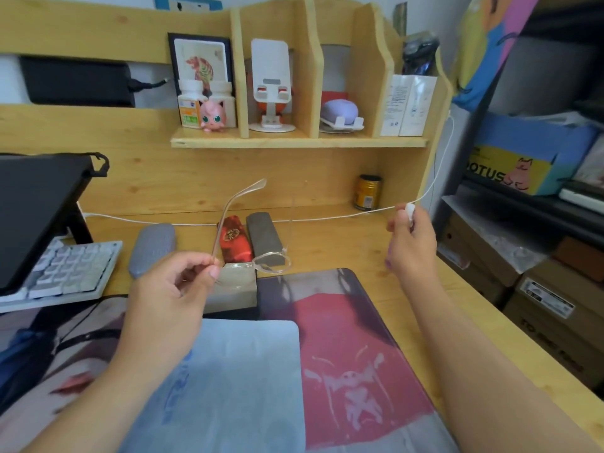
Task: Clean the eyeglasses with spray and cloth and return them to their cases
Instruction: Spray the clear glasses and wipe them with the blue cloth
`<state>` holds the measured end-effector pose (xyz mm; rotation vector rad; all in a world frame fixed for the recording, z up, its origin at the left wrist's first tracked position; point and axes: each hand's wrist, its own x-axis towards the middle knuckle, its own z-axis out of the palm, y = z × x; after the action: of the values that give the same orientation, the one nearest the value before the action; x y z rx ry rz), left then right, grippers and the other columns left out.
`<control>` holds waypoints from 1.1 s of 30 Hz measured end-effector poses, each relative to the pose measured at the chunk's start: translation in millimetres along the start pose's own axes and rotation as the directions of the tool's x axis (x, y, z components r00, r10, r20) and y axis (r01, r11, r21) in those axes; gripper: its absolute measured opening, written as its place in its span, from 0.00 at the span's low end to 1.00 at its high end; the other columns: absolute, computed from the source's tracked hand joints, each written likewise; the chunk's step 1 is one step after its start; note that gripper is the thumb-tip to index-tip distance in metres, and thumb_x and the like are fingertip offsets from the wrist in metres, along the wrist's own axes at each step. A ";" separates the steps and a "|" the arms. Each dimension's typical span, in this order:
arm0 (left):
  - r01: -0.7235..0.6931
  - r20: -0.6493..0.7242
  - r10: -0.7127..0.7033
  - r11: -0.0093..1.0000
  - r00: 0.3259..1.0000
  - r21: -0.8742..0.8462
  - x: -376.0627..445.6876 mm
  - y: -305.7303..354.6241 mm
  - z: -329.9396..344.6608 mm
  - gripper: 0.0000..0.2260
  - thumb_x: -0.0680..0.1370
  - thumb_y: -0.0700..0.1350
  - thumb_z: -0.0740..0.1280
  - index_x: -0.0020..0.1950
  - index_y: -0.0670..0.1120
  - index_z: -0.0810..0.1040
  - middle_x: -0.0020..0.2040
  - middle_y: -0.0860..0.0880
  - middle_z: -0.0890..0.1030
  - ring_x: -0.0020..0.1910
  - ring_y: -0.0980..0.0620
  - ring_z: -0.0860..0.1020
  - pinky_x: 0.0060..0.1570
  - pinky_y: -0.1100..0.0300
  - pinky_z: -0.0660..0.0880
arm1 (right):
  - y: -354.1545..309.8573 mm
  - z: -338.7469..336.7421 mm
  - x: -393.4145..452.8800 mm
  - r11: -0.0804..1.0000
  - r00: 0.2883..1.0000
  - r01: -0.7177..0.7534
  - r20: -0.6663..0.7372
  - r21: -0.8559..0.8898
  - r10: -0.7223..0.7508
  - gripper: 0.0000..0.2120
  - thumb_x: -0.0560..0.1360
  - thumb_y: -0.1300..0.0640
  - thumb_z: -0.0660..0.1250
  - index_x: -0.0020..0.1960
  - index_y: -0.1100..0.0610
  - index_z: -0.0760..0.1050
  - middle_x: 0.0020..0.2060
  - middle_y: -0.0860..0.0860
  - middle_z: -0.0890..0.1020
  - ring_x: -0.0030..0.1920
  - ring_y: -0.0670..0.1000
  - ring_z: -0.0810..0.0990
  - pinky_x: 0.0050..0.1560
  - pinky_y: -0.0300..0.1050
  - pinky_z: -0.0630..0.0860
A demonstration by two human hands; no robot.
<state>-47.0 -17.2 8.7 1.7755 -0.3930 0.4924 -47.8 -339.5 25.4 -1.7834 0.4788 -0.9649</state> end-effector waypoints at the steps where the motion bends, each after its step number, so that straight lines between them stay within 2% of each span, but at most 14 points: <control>1: 0.009 -0.010 -0.009 1.000 1.000 -0.007 0.7 -1.3 -0.5 0.14 0.79 0.39 0.70 0.46 0.61 0.81 0.42 0.57 0.84 0.44 0.52 0.82 0.49 0.58 0.78 | -9.5 1.1 -5.0 0.997 0.999 -0.003 0.045 0.076 -0.001 0.09 0.85 0.50 0.54 0.57 0.49 0.72 0.47 0.53 0.80 0.36 0.48 0.74 0.33 0.43 0.77; 2: 0.014 -0.027 -0.015 1.000 1.000 -0.014 1.4 -2.7 -1.4 0.14 0.79 0.40 0.70 0.46 0.61 0.81 0.41 0.56 0.84 0.44 0.51 0.82 0.50 0.56 0.78 | -19.8 3.2 -11.7 0.987 0.995 -0.003 0.098 0.164 -0.013 0.09 0.86 0.51 0.54 0.59 0.50 0.72 0.46 0.53 0.80 0.35 0.48 0.75 0.31 0.39 0.76; 4: 0.019 -0.069 -0.020 1.000 0.997 -0.023 2.2 -3.4 -3.3 0.12 0.79 0.41 0.70 0.46 0.60 0.82 0.41 0.54 0.84 0.45 0.49 0.82 0.51 0.50 0.78 | -38.0 12.7 -29.1 0.950 0.973 -0.013 0.223 0.311 -0.059 0.08 0.85 0.52 0.56 0.61 0.50 0.71 0.44 0.54 0.81 0.38 0.51 0.79 0.38 0.42 0.80; 7: -0.013 -0.107 0.015 1.000 0.994 0.017 3.7 -3.0 -7.2 0.09 0.80 0.41 0.68 0.46 0.56 0.81 0.43 0.50 0.83 0.46 0.47 0.82 0.51 0.49 0.78 | -48.8 37.0 -62.7 0.935 0.891 -0.031 0.433 0.354 -0.135 0.05 0.85 0.54 0.57 0.60 0.50 0.69 0.43 0.55 0.84 0.42 0.54 0.83 0.46 0.50 0.82; 11: -0.124 -0.129 0.146 0.978 0.981 0.166 8.9 -8.2 -15.4 0.05 0.80 0.41 0.68 0.52 0.50 0.81 0.45 0.48 0.81 0.47 0.47 0.81 0.50 0.47 0.79 | -46.5 60.3 -97.5 0.921 0.791 -0.058 0.581 0.386 -0.193 0.03 0.85 0.57 0.58 0.57 0.50 0.67 0.41 0.54 0.83 0.44 0.54 0.82 0.47 0.48 0.79; 13: -0.162 -0.150 0.197 0.962 0.969 0.220 12.1 -10.3 -18.9 0.05 0.80 0.40 0.67 0.52 0.47 0.81 0.45 0.50 0.80 0.47 0.48 0.80 0.49 0.50 0.78 | -45.7 62.3 -103.6 0.923 0.779 -0.030 0.587 0.384 -0.220 0.02 0.85 0.56 0.56 0.57 0.52 0.66 0.42 0.56 0.83 0.45 0.56 0.81 0.49 0.47 0.78; 16: -0.195 -0.149 0.243 0.941 0.959 0.277 14.8 -11.8 -22.4 0.05 0.81 0.40 0.66 0.53 0.45 0.81 0.46 0.55 0.78 0.46 0.49 0.79 0.48 0.53 0.76 | -47.2 63.7 -111.5 0.905 0.806 0.005 0.534 0.424 -0.255 0.08 0.86 0.54 0.53 0.56 0.57 0.68 0.40 0.54 0.81 0.41 0.54 0.80 0.47 0.46 0.78; 18: -0.186 -0.157 0.239 0.939 0.958 0.290 15.3 -12.2 -23.5 0.04 0.81 0.40 0.66 0.52 0.46 0.80 0.46 0.56 0.77 0.46 0.53 0.77 0.47 0.59 0.73 | -46.3 64.0 -118.8 0.897 0.812 0.039 0.510 0.440 -0.285 0.12 0.86 0.55 0.52 0.54 0.61 0.70 0.41 0.54 0.79 0.40 0.55 0.79 0.46 0.43 0.77; 22: -0.170 -0.178 0.234 0.934 0.956 0.315 15.3 -11.5 -22.4 0.03 0.81 0.39 0.66 0.50 0.47 0.78 0.45 0.54 0.76 0.45 0.58 0.75 0.44 0.69 0.68 | -41.6 59.9 -124.4 0.880 0.789 0.059 0.519 0.470 -0.330 0.09 0.85 0.56 0.54 0.52 0.59 0.71 0.43 0.57 0.79 0.44 0.59 0.78 0.47 0.42 0.76; 27: -0.155 -0.183 0.216 0.942 0.959 0.299 14.3 -12.3 -16.9 0.03 0.81 0.40 0.67 0.50 0.48 0.78 0.45 0.53 0.75 0.45 0.57 0.74 0.45 0.67 0.69 | -43.1 59.2 -113.0 0.807 0.799 -0.061 0.513 0.587 -0.313 0.04 0.82 0.57 0.60 0.55 0.57 0.71 0.41 0.58 0.79 0.43 0.57 0.78 0.47 0.42 0.77; 33: -0.197 -0.155 0.243 0.944 0.957 0.266 9.3 -8.1 -10.8 0.03 0.81 0.39 0.67 0.50 0.45 0.79 0.45 0.51 0.76 0.46 0.53 0.76 0.46 0.62 0.71 | -38.3 48.3 -105.7 0.828 0.776 -0.089 0.560 0.554 -0.291 0.02 0.81 0.60 0.64 0.51 0.55 0.71 0.39 0.54 0.79 0.43 0.56 0.78 0.50 0.53 0.73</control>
<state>-36.3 -4.8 9.1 1.9147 -0.4157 0.8939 -77.5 -221.8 10.5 -1.4668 -0.3227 -0.4450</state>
